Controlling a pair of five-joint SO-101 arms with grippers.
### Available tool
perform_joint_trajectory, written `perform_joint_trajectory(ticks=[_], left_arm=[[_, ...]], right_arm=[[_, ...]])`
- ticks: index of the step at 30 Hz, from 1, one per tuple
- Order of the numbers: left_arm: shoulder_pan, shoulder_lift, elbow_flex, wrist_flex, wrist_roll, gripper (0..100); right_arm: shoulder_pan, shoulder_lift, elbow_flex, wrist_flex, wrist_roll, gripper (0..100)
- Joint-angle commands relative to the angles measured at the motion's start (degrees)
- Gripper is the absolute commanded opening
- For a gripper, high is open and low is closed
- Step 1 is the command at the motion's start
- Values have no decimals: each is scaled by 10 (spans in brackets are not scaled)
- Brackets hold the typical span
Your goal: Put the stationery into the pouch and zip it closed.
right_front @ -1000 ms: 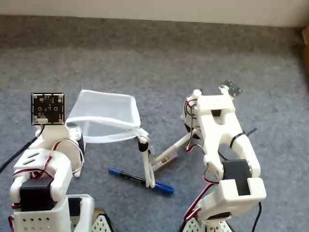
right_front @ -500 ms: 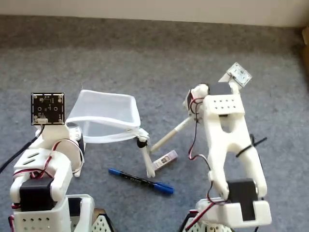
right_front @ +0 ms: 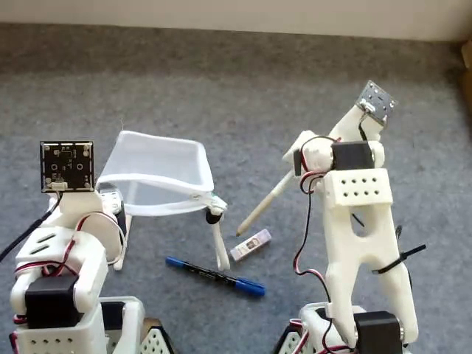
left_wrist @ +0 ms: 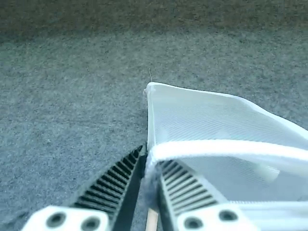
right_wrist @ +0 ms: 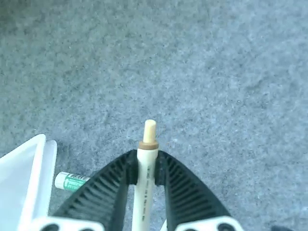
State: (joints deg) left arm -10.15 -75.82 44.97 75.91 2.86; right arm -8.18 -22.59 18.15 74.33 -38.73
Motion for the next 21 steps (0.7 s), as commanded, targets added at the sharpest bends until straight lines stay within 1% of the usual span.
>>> perform_joint_trajectory(ticks=[1, 4, 8, 11, 14, 19, 21], left_arm=[[0, 7, -40, 2, 4, 7], [6, 20, -61, 11, 4, 7], [32, 107, -131, 54, 4, 7], [32, 165, -183, 69, 5, 7], [36, 193, -220, 79, 17, 7], [53, 240, -250, 96, 18, 7], [53, 262, -251, 95, 31, 7]], right_arm=[[6, -32, -5, 6, 11, 3], [5, -32, -7, 2, 11, 3], [4, -32, -9, 5, 11, 3], [4, -32, -9, 6, 11, 3], [3, -33, -10, 6, 12, 3], [3, -60, -11, 3, 74, 3], [4, -87, -10, 2, 84, 3]])
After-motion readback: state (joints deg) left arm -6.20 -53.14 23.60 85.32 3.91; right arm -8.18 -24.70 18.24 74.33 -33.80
